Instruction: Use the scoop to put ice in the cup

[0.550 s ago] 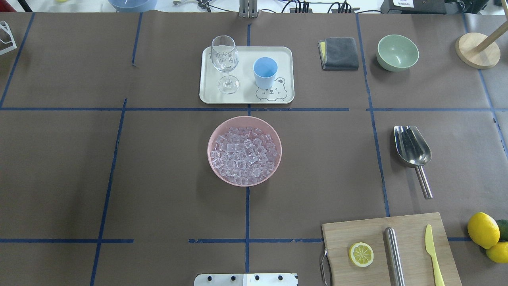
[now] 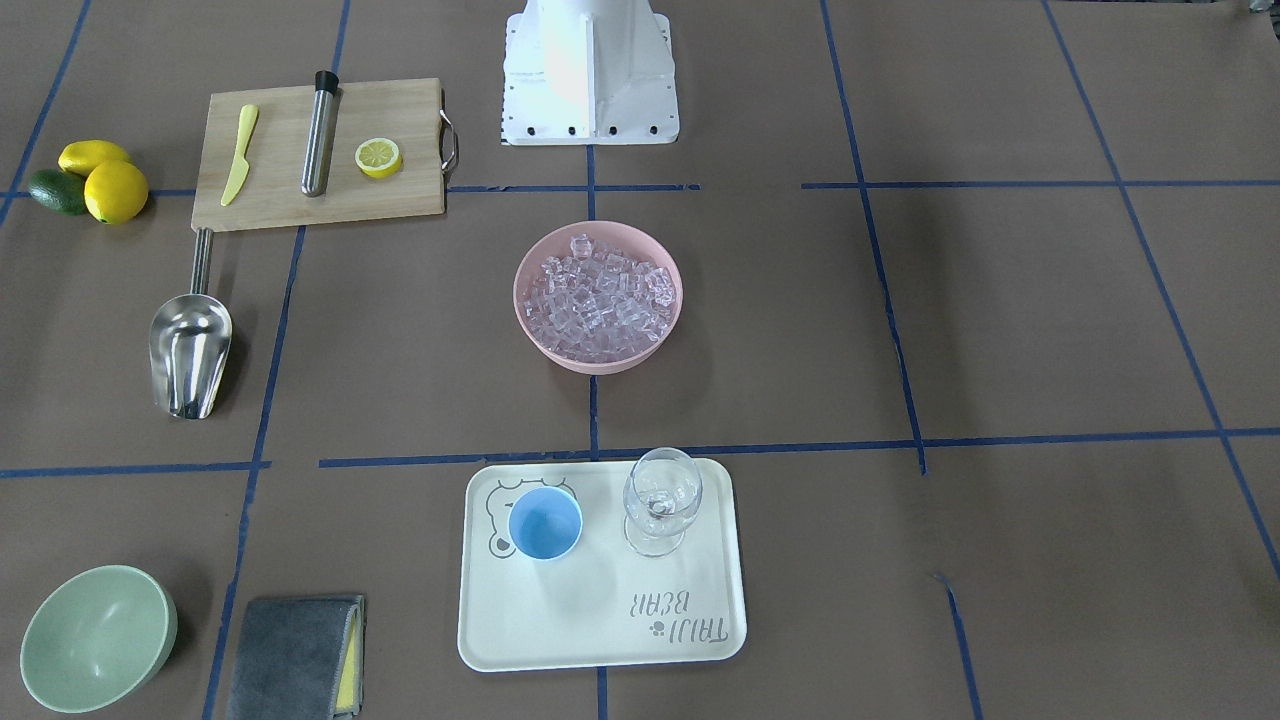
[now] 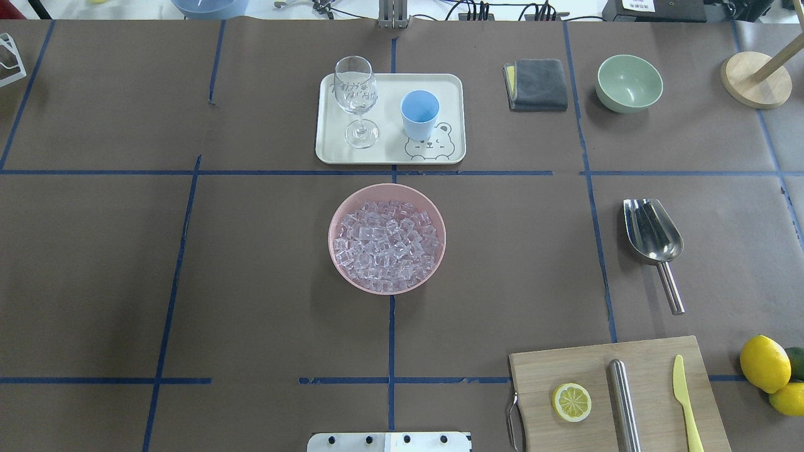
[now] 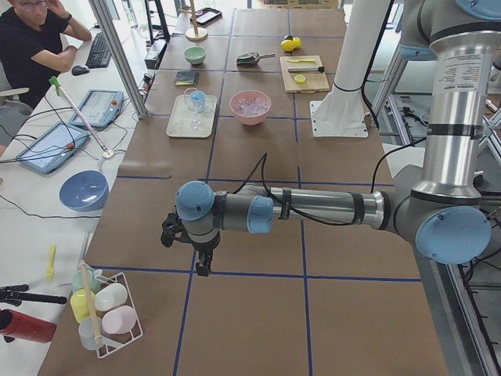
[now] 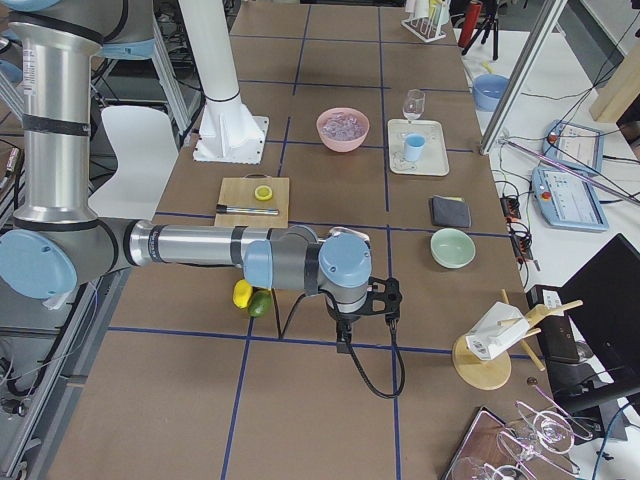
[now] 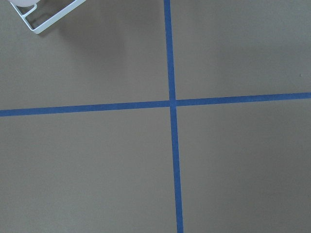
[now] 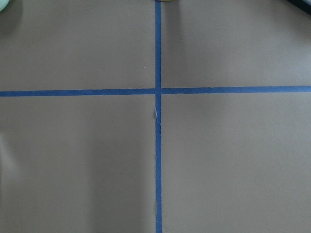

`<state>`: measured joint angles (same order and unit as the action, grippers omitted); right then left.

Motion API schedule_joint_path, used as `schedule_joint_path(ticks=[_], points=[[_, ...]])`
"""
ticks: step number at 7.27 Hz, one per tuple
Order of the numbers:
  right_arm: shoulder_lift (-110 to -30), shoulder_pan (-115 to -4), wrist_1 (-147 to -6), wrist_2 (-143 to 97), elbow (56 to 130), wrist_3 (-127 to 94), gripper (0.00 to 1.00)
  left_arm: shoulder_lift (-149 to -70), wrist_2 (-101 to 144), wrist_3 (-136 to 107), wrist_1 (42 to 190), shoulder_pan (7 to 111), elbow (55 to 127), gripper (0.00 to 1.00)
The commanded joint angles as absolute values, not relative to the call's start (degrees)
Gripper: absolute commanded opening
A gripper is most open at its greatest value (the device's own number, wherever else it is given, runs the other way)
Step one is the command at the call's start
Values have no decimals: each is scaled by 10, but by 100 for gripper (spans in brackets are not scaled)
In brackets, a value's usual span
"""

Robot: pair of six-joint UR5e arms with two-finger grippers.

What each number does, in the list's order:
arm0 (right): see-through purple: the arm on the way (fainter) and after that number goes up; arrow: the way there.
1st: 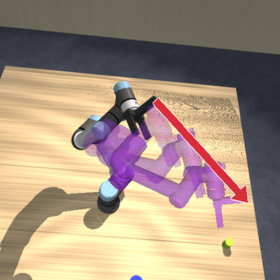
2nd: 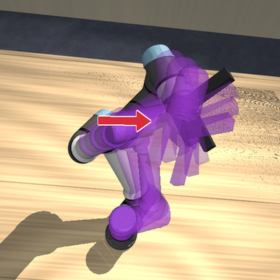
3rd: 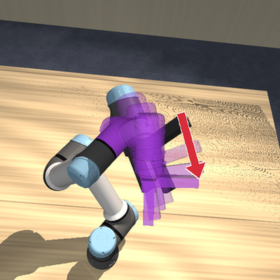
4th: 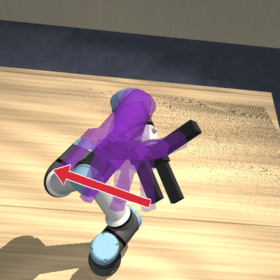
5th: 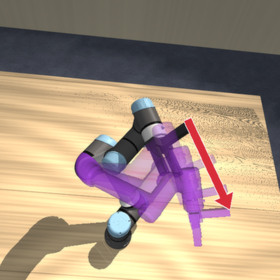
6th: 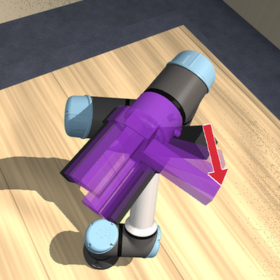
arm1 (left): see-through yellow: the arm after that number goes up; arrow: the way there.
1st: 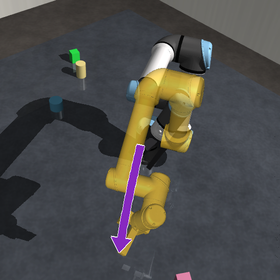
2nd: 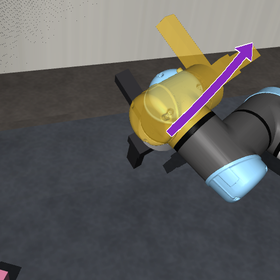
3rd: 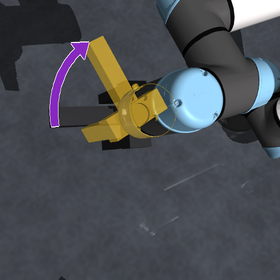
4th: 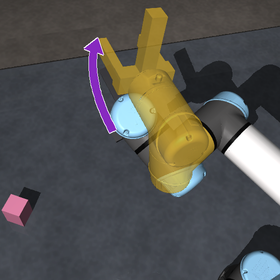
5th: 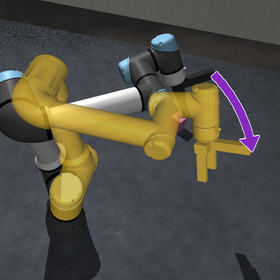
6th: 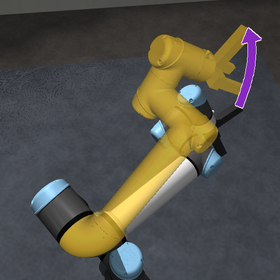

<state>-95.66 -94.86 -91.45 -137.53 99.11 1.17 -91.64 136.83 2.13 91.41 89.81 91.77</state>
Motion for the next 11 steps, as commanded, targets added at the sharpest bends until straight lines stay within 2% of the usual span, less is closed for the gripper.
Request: schedule_joint_path(ticks=[1,3,5,7,10,11], points=[[-955,-940,-881,-1383,1013,6,100,-923,1370,19,941,897,950,100],[-925,-916,-884,-1393,1027,-30,100,-933,1374,21,992,890,996,100],[-939,-878,-876,-1395,1027,-33,100,-939,1374,23,1066,831,1000,100],[-940,-817,-874,-1386,1042,-138,100,-950,1373,21,1112,749,1001,100],[-946,-743,-814,-1370,1079,-308,100,-1033,1368,24,1150,657,999,100],[-946,-712,-787,-1363,1083,-369,100,-1036,1368,23,1150,633,993,100]])
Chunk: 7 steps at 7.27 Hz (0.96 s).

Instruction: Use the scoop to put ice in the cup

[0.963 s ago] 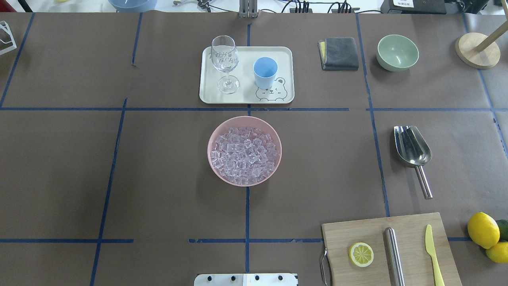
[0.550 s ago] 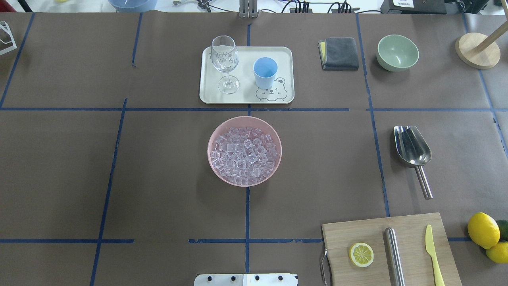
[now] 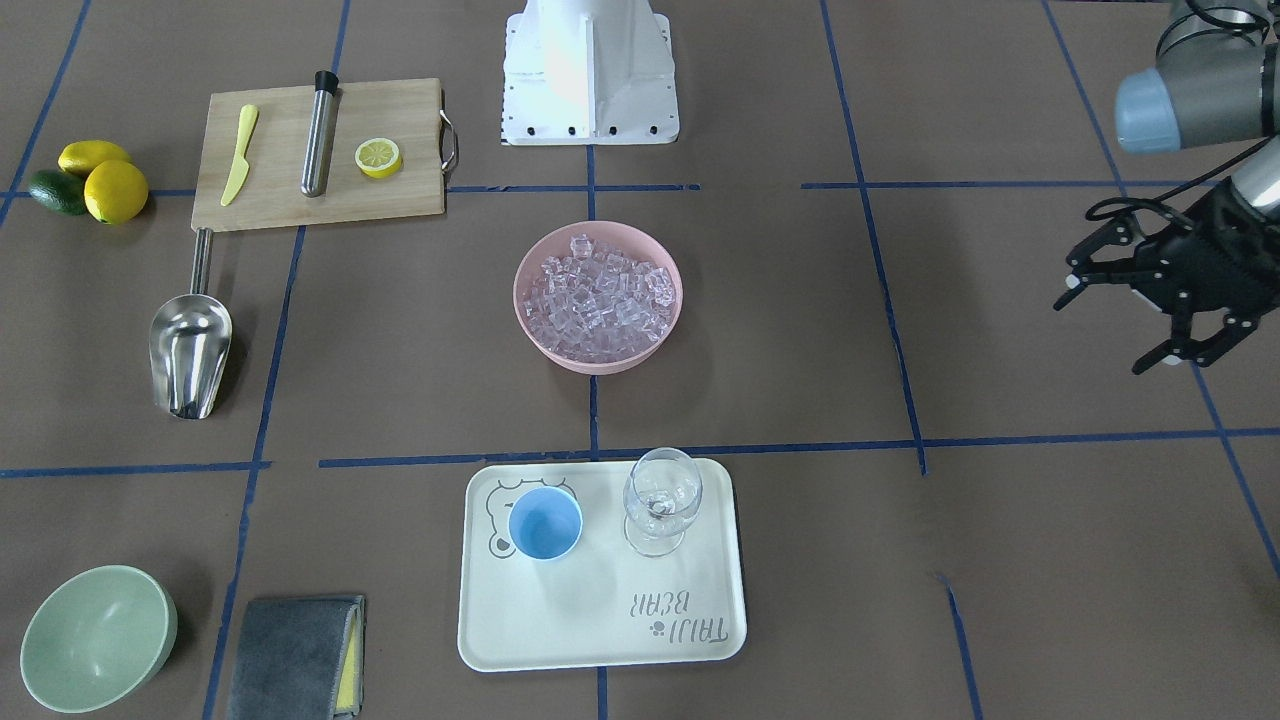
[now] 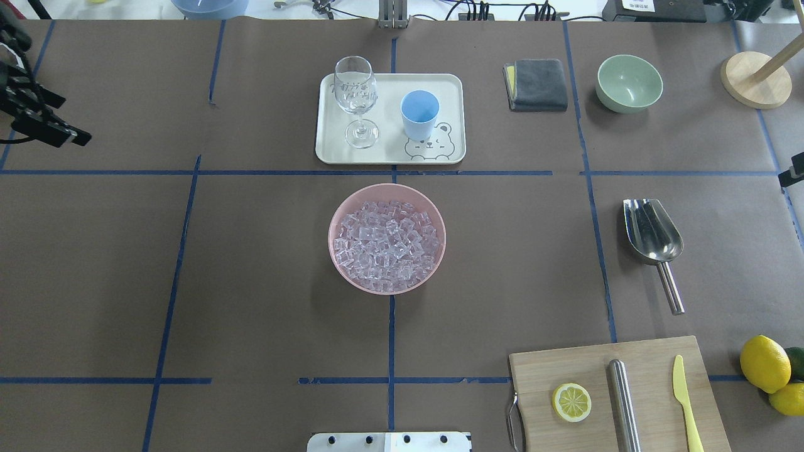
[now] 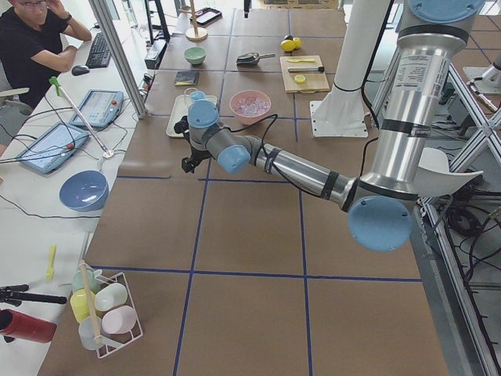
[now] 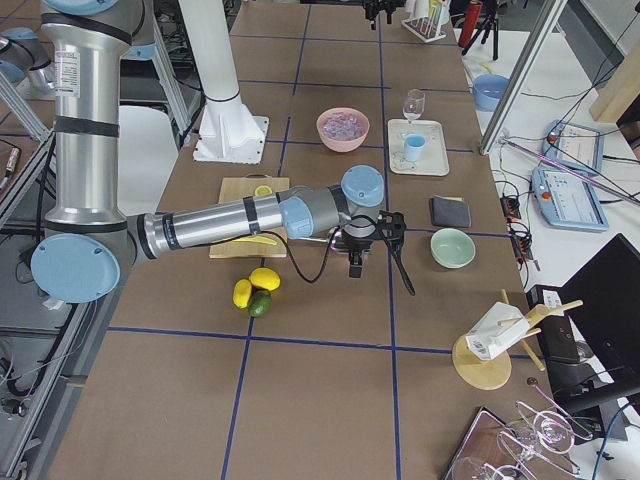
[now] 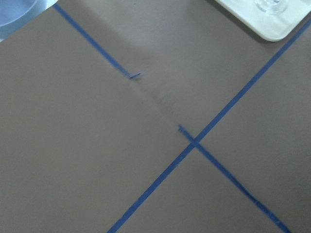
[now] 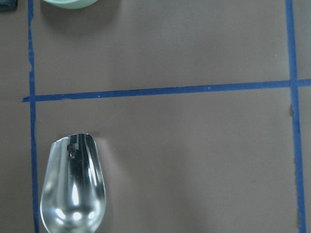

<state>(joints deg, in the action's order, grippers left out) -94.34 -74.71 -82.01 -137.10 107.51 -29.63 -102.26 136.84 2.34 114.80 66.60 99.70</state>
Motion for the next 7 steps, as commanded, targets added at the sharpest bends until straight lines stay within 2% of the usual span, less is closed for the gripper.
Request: schedule_joint_path(ticks=[1,4,7], points=[[-955,-677,-777,-1335,1103,-401,100,-1037,1371,25,1154,621,991,100],[-989,-553,-776,-1290,1161,-452,100,-1036,1373,16,1260,613,978,100],[-986,-477,-773,-1252,1157,-462,100,-1048,1373,18,1273,578,950,100]])
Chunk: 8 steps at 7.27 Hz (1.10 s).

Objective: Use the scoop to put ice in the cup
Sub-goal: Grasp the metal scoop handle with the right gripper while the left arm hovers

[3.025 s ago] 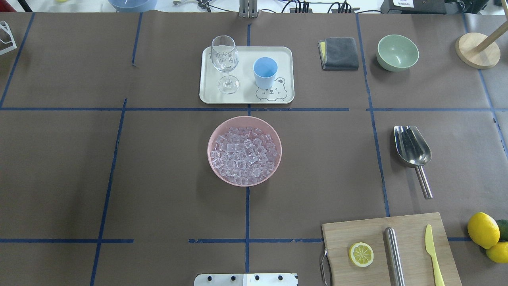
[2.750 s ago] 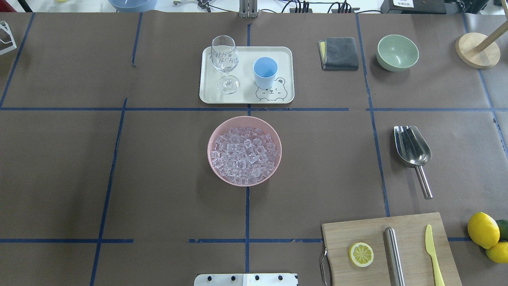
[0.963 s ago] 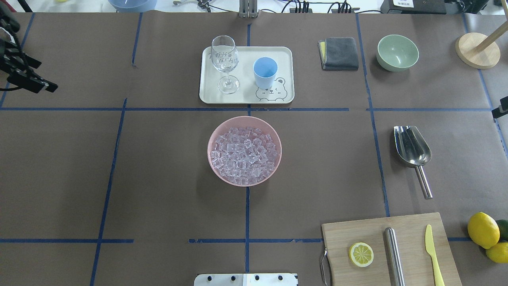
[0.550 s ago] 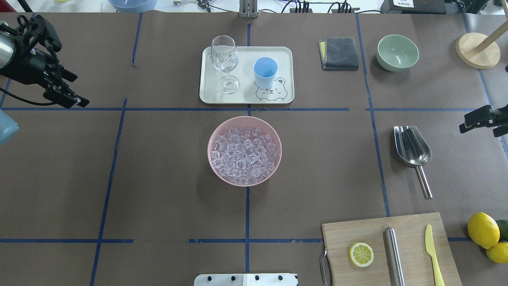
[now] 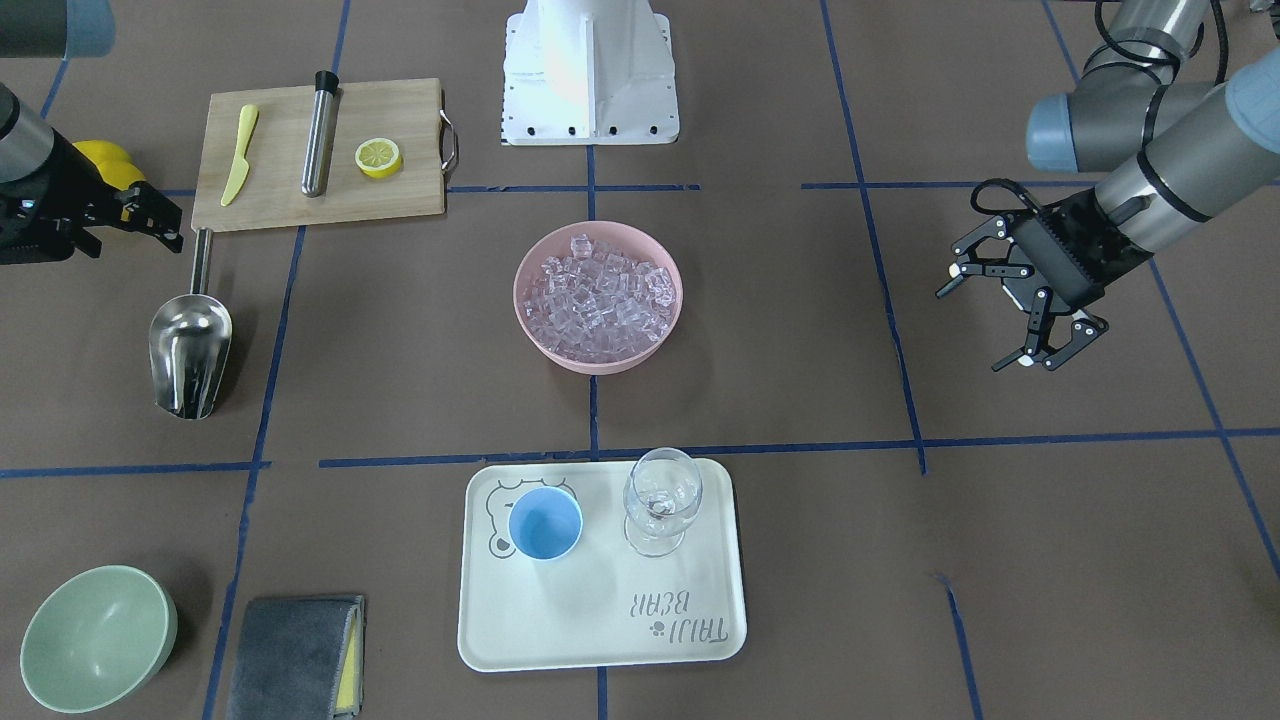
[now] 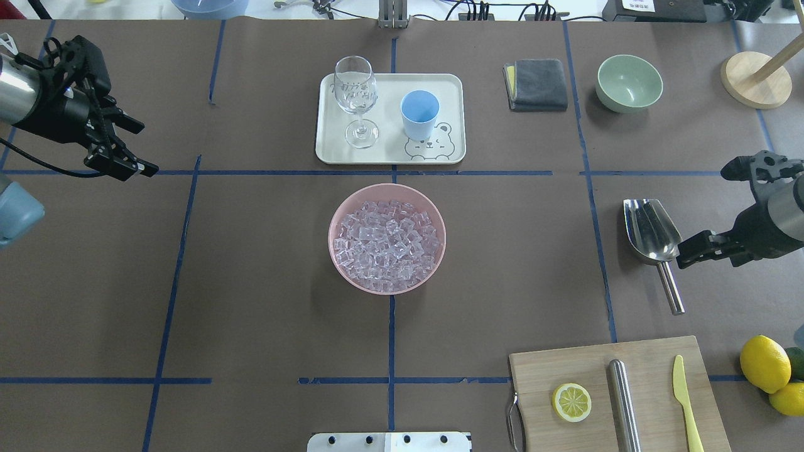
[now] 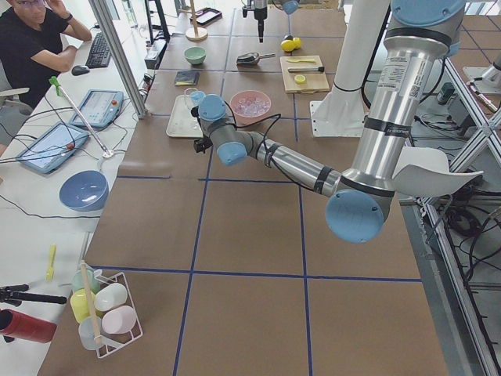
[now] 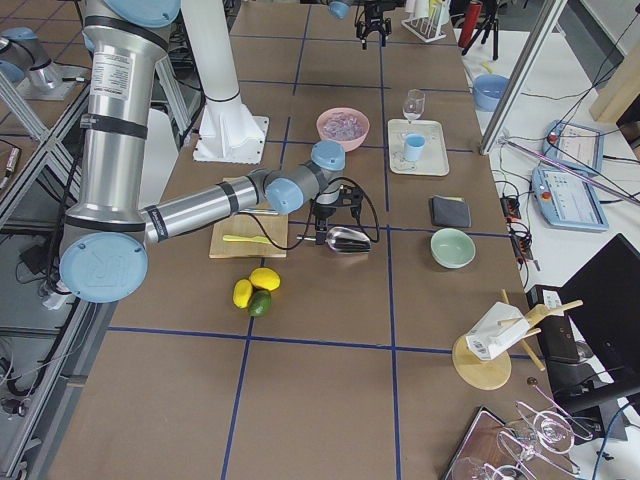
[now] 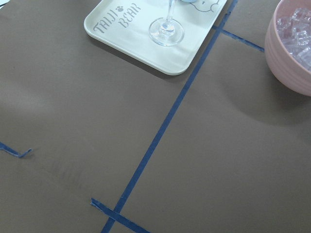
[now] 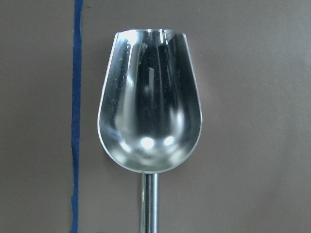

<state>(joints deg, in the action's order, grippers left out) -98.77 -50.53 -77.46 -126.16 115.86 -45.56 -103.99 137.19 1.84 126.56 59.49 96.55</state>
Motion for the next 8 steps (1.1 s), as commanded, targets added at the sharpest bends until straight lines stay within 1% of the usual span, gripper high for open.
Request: schedule_joint_path(ticks=[1,3,6,7,8], points=[[-978,-455,-773,-1243,1149,-479,100,-1054,1374,18,1274,578,943,100],[-947,-453,-773,-1239,1115,-480,100,-1056,1375,18,1274,578,945,100],[-947,-441,-774,-1240,1088,-483,99,-1058,1374,17,1274,578,944,100],[-947,-439,-774,-1241,1089,-483,80,-1058,1375,17,1273,578,945,100],[-947,-431,-773,-1240,1088,-483,64,-1058,1375,17,1272,578,947,100]])
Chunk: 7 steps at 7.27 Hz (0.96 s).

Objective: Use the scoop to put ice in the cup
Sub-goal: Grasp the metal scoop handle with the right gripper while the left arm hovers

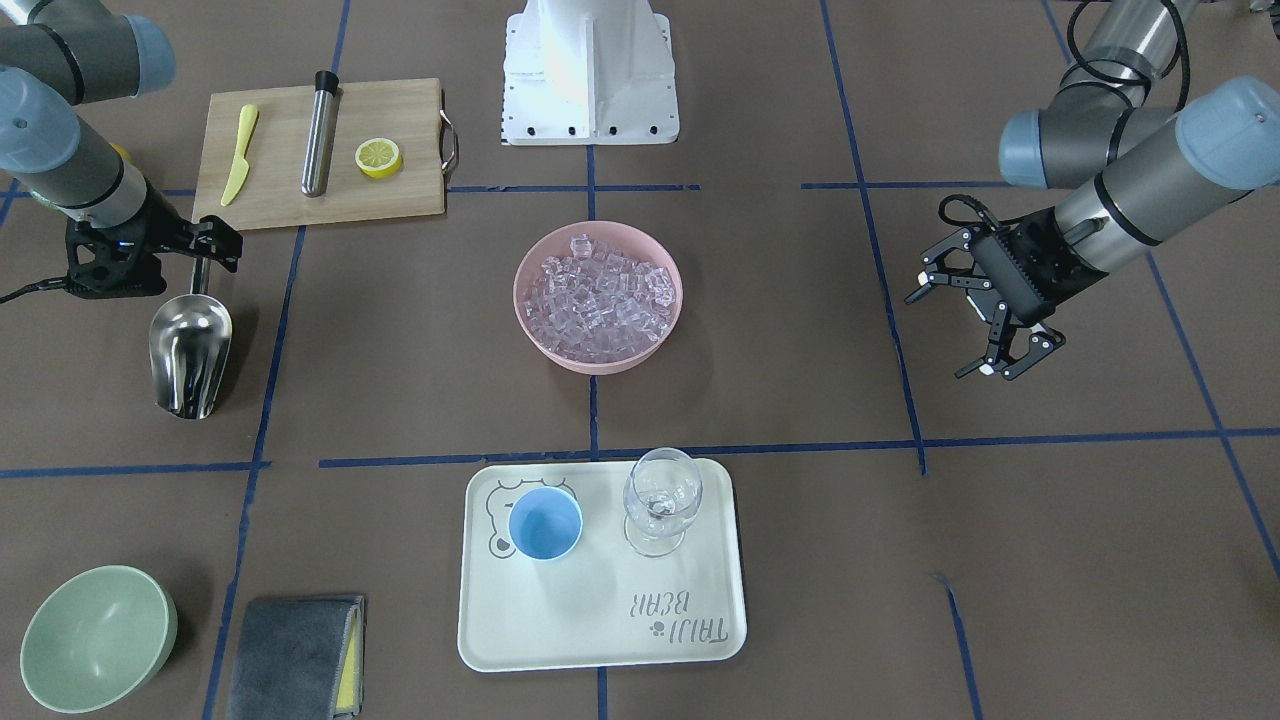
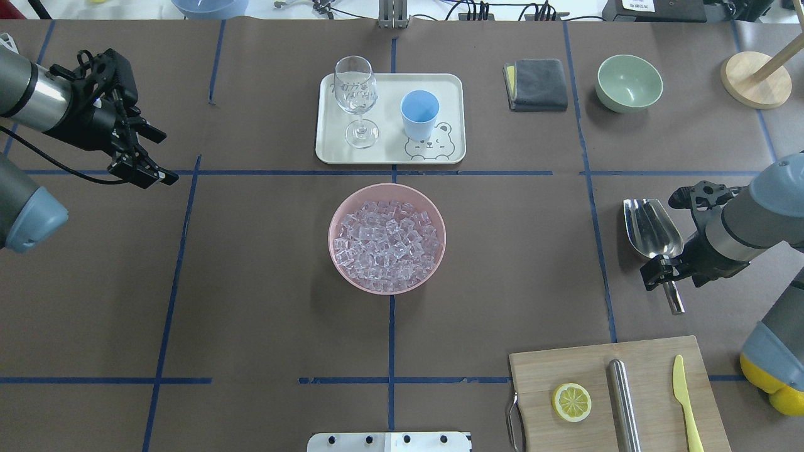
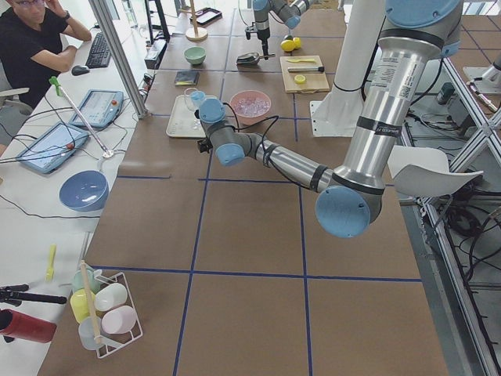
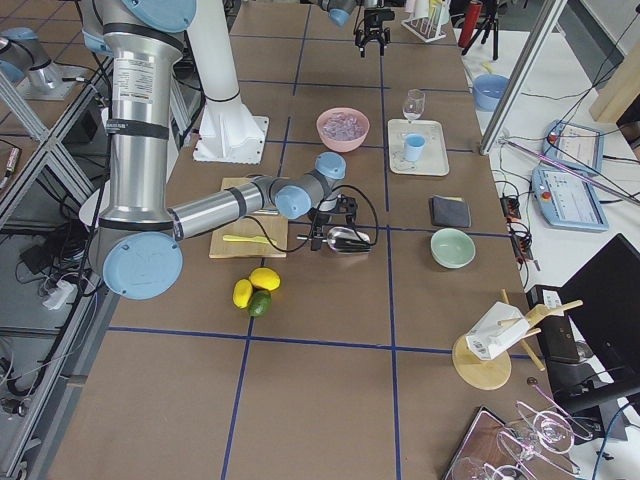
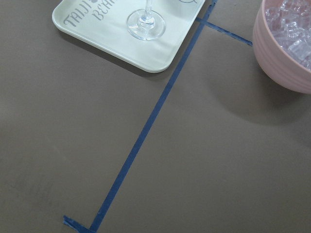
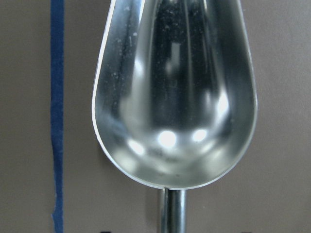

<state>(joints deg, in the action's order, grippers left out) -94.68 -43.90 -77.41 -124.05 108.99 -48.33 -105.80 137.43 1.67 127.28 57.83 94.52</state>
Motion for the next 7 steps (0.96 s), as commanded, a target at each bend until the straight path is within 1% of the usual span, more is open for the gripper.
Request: schedule_joint_path(ticks=[1,2,5,6,7], points=[[-946,-428,-773,-1240,1088,-483,55,-1058,1375,17,1272,577,948,100],[-945,-428,-773,-1241,1089,-483,51,-1058,1375,17,1272,578,948,100],[-946,-427,-774,-1241,1088,-483,51,-1063,1374,16,1271,578,951,100],[-946,-427,-774,-1241,1087,-483,49,-1064,1374,16,1271,578,951,100],[-946,-427,-774,-1241,1087,-483,37,-1064,1375,16,1271,578,952,100]])
